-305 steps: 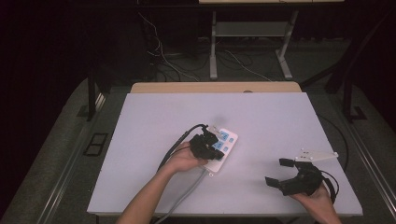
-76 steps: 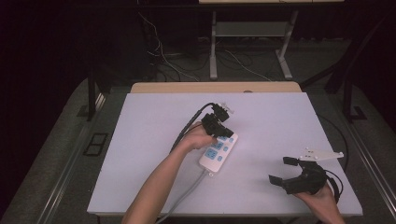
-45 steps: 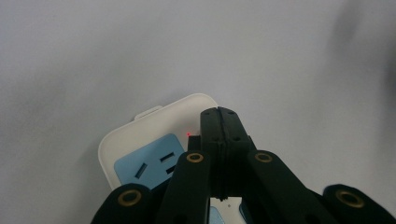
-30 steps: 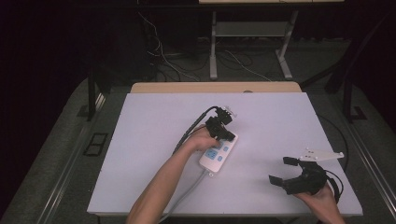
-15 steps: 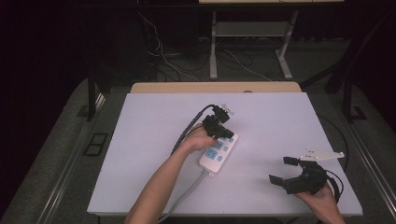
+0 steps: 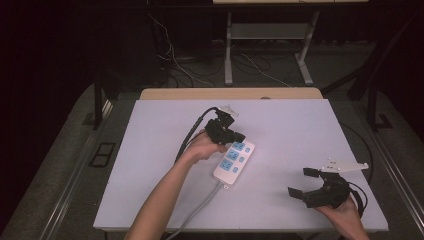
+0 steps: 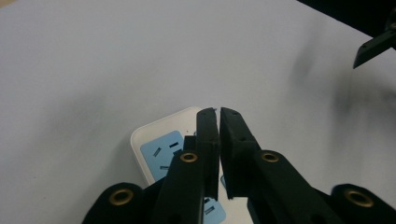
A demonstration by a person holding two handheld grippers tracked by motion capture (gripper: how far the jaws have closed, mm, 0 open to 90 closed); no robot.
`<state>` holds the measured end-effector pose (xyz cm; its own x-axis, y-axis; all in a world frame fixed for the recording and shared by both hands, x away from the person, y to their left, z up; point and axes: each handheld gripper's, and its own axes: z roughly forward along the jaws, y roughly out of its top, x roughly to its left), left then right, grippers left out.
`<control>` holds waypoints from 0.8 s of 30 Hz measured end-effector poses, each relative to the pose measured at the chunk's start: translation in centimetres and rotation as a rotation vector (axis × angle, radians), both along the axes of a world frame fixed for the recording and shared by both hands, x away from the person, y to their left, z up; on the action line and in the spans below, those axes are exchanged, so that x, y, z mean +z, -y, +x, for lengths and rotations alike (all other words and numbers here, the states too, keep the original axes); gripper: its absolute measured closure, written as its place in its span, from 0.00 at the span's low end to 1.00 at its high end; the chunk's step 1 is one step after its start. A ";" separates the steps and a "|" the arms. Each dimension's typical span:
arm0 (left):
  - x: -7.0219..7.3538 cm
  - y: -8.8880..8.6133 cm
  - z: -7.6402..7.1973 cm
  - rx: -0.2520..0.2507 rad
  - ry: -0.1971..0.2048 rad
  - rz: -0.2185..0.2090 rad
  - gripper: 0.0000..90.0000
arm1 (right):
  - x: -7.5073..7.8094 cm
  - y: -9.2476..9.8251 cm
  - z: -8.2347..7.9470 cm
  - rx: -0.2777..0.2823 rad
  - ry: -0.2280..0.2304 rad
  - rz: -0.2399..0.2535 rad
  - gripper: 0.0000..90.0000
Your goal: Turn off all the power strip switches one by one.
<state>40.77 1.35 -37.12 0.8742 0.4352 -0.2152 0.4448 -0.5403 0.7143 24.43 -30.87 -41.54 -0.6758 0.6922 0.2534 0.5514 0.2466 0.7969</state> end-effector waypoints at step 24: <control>1.7 -7.1 -3.5 0.097 0.007 -0.039 0.00 | 0.1 -0.1 -0.1 -0.001 0.007 0.001 0.00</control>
